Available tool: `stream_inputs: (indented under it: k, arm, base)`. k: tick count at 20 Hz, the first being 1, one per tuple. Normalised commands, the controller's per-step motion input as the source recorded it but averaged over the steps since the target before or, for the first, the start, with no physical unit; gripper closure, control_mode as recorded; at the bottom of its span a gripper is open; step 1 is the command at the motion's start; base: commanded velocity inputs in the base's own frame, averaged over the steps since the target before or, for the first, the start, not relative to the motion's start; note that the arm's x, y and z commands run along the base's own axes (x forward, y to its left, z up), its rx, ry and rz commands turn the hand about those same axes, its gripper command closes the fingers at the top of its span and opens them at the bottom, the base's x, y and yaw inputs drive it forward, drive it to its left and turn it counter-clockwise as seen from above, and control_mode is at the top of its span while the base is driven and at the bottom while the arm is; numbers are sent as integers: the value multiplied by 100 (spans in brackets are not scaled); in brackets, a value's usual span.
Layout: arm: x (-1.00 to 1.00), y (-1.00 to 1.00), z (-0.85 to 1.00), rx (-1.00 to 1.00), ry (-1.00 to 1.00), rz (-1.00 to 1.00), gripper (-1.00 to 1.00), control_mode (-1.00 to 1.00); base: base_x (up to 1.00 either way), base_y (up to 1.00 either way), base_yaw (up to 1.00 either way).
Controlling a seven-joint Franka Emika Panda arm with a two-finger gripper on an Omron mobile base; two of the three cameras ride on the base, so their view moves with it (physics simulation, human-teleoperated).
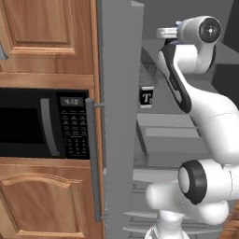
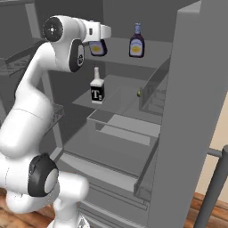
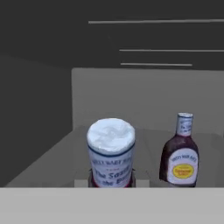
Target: Place the condiment bottle and condiment bottle from the counter to the top shelf of the fridge. If the existing items in the fridge are on the top shelf, move them to other shelves.
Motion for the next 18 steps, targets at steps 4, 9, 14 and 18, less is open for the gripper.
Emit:
stream_inputs:
  k: [4, 9, 14, 18]
  arm:
    - [65, 0, -27, 0, 0, 0, 100, -100]
    - [65, 0, -36, -2, 0, 0, 100, -100]
    - [56, 0, -29, -6, 0, 0, 100, -100]
    - [45, 0, 0, 0, 0, 0, 100, -100]
  base:
    - [0, 0, 0]
    - [0, 0, 0]
    - [0, 0, 0]
    - [0, 0, 0]
